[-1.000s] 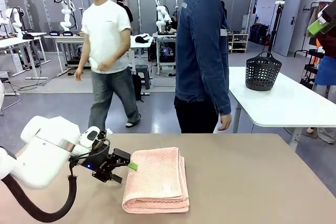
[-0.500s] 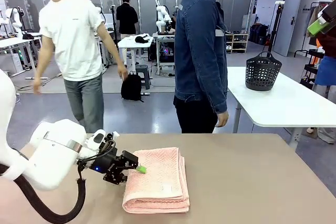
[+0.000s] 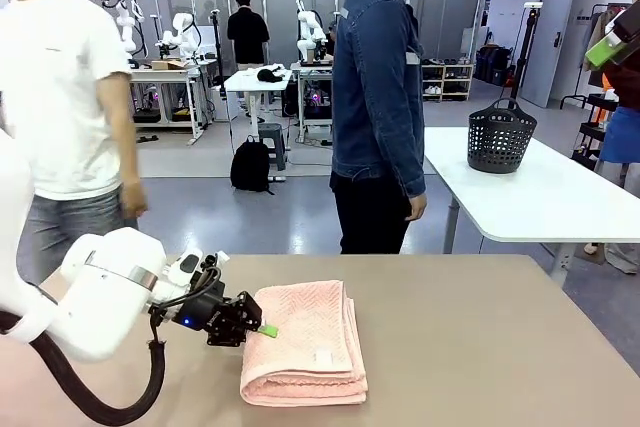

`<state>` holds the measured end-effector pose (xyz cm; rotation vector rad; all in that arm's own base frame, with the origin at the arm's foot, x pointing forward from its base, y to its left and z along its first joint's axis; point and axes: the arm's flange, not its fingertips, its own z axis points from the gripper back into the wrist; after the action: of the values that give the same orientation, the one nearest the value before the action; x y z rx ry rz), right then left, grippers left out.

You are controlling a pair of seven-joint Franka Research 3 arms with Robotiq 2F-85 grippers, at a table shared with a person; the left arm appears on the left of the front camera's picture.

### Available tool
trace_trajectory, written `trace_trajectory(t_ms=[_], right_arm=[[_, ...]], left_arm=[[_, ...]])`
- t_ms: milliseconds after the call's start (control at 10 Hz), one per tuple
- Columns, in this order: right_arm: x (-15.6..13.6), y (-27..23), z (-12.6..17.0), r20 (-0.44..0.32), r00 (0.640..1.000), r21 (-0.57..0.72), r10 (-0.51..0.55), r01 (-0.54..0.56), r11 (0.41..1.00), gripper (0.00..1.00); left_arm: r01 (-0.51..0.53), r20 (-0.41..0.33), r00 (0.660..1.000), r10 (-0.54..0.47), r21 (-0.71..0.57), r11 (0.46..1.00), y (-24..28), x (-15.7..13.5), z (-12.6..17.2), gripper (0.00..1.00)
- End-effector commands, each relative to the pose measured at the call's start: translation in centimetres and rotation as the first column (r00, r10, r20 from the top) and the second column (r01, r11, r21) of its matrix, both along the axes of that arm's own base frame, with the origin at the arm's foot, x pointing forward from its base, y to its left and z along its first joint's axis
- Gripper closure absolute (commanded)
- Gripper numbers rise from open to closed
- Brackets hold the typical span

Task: Fold the towel.
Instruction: Pick up the 100 cm Hotel Towel and place it on the left side of the table.

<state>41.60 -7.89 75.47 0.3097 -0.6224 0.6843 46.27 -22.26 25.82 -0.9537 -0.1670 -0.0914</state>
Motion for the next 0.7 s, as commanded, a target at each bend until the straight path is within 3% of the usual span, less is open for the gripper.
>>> trace_trajectory(t_ms=[0, 300, 400, 500, 600], right_arm=[[-0.14, 0.09, 0.13, -0.007, 1.0, -0.007, 0.004, -0.004, 1.0, 0.0], [-0.14, 0.09, 0.13, -0.007, 1.0, -0.007, 0.004, -0.004, 1.0, 0.0], [-0.14, 0.09, 0.13, -0.007, 1.0, -0.007, 0.004, -0.004, 1.0, 0.0], [-0.14, 0.09, 0.13, -0.007, 1.0, -0.007, 0.004, -0.004, 1.0, 0.0], [-0.14, 0.09, 0.13, -0.007, 1.0, -0.007, 0.004, -0.004, 1.0, 0.0]], left_arm=[[0.004, 0.022, 1.0, -0.004, -0.02, 1.0, -0.29, 0.43, -0.25, 1.0], [0.003, 0.019, 1.0, -0.003, -0.006, 1.0, -0.26, 0.72, -0.13, 1.0], [0.06, 0.039, 0.997, -0.061, 0.01, 0.998, -0.49, 0.81, -0.22, 1.0], [-0.001, 0.004, 1.0, 0.001, -0.001, 1.0, -0.01, 0.17, 0.15, 1.0], [-0.001, 0.004, 1.0, 0.001, -0.001, 1.0, -0.01, 0.17, 0.15, 1.0]])
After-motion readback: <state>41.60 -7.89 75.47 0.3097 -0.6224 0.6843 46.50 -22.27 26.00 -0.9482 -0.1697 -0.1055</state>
